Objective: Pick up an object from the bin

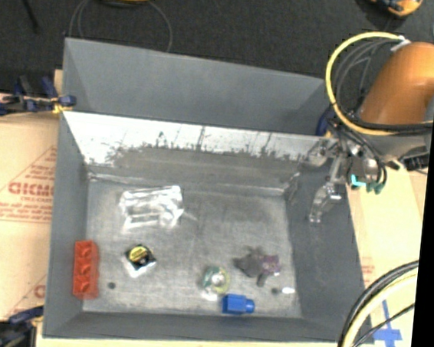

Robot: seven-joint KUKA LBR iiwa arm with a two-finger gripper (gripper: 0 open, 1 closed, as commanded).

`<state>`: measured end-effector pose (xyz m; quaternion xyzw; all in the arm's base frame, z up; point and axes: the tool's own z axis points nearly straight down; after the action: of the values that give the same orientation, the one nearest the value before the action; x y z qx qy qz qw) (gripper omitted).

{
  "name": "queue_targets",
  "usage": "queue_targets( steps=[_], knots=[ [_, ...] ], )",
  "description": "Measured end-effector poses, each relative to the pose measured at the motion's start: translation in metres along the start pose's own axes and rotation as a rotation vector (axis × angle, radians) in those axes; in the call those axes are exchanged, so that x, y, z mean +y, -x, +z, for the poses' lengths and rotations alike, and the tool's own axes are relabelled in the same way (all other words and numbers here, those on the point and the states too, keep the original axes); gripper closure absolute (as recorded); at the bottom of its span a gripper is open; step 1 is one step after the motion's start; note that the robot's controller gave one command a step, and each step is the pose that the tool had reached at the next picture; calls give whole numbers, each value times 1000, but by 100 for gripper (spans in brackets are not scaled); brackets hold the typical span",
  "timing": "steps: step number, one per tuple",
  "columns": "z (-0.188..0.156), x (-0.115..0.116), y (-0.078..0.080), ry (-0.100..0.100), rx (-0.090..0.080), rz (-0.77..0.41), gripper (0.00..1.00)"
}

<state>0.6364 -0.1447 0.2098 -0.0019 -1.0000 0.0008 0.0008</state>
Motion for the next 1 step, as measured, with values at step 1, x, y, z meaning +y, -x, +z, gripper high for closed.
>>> queue_targets(
  steps=[1],
  knots=[
    [82,74,16,4,0,-109,0]
  ],
)
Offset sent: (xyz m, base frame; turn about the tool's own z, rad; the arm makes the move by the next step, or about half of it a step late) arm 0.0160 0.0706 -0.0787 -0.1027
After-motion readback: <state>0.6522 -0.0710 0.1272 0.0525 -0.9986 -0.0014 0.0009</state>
